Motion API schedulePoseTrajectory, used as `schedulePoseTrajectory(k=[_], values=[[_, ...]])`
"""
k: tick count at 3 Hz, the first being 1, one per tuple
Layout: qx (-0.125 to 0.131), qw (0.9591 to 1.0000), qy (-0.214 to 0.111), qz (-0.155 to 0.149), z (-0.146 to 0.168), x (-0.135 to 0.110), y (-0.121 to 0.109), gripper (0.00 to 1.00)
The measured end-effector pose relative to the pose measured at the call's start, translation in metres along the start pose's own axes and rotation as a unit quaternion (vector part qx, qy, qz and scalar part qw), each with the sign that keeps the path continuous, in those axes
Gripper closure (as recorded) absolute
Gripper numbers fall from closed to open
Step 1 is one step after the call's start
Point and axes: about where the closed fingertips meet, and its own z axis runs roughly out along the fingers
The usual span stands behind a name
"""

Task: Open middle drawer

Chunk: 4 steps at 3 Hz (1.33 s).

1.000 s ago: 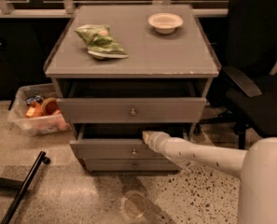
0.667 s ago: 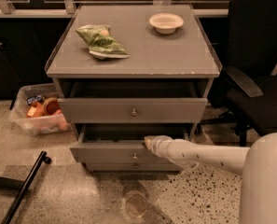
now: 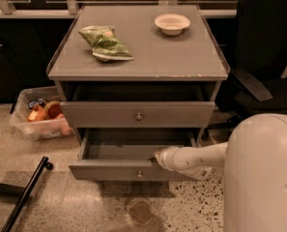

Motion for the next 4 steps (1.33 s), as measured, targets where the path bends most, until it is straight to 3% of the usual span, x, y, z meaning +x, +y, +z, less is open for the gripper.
schedulePoseTrajectory(k=[1,2,4], values=[[0.007,0.9988,0.021,-0.043,-0.005,0.012,0.0,0.81],[-0.014,0.9966,0.028,-0.076,-0.01,0.019,0.0,0.58],[-0.079,0.9869,0.007,-0.141,-0.038,-0.007,-0.031,0.11]])
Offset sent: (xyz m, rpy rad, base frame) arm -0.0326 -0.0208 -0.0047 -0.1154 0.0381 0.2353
